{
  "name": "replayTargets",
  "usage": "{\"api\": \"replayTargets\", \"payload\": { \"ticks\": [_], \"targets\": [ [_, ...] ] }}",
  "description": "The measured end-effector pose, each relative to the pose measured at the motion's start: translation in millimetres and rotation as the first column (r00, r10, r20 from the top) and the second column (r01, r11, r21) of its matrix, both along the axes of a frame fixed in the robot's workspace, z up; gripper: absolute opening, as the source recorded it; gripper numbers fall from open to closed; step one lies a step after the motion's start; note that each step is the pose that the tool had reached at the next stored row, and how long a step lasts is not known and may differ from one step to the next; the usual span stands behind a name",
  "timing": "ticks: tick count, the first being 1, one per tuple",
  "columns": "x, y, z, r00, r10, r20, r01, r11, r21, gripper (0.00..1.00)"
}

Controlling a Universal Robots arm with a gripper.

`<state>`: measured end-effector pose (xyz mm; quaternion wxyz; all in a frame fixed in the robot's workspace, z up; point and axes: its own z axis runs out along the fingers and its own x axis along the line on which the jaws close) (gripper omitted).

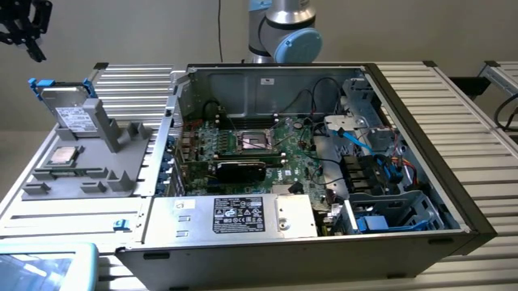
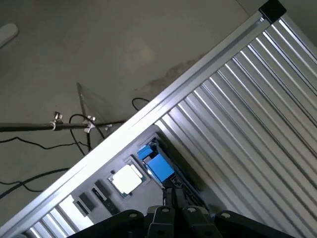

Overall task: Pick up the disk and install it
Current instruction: 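Pick up the disk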

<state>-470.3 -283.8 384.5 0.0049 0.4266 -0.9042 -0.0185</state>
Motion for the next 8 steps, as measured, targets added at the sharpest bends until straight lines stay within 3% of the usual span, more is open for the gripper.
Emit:
{"api": "replayTargets", "payload": {
  "ticks": [4, 8],
  "targets": [
    [0.0, 0.0, -0.1, 0.9973, 0.074, 0.0001, -0.074, 0.9973, 0.0, 0.11],
    [0.0, 0.0, -0.1, 0.9894, 0.145, 0.0001, -0.145, 0.9894, -0.0001, 0.11]
  ]
}}
